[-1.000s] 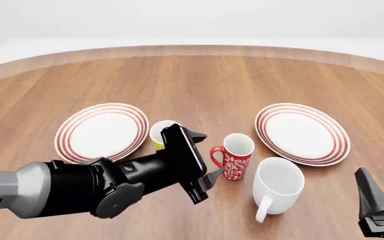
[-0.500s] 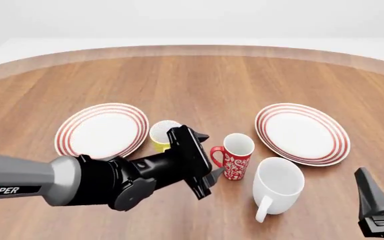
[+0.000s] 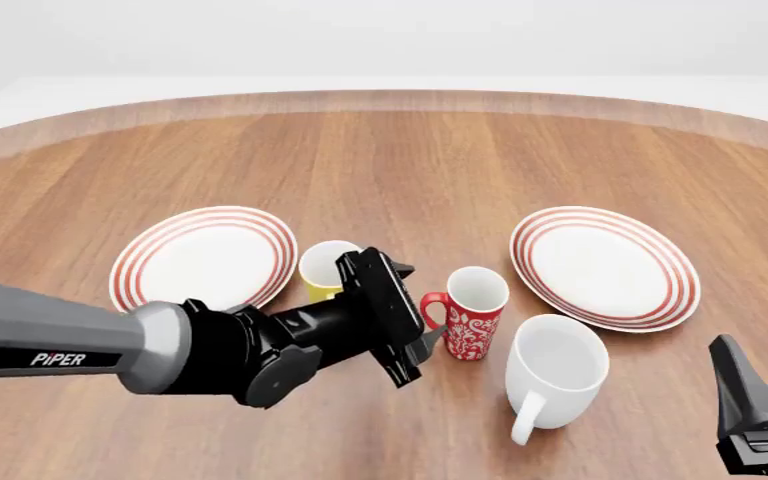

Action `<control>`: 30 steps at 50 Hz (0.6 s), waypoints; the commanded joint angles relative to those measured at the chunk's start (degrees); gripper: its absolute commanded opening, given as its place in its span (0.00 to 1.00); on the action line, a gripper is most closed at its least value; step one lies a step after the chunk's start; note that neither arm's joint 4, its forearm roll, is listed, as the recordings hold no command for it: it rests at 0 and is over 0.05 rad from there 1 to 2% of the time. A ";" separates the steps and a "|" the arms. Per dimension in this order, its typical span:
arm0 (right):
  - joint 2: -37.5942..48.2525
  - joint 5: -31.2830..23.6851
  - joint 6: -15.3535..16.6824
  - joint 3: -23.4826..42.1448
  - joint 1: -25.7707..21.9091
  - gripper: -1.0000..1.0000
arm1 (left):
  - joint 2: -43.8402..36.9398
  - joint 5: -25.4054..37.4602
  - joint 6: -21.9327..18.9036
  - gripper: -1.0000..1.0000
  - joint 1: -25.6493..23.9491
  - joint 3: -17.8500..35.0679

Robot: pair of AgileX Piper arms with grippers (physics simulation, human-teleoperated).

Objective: Put the red mug on the left plate.

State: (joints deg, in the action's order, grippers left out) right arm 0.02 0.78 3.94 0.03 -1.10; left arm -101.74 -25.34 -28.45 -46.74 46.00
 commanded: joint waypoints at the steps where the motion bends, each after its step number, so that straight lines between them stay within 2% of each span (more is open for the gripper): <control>1: 0.00 0.09 0.02 0.00 -0.04 1.00 | -1.90 -0.01 -0.32 1.00 0.73 1.27; 30: -0.01 0.08 -0.17 0.00 -0.19 1.00 | -6.18 -1.16 -0.69 1.00 1.36 3.17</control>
State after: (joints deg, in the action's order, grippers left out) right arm 0.01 0.85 3.84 0.03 -1.27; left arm -106.86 -26.45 -29.02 -45.43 48.41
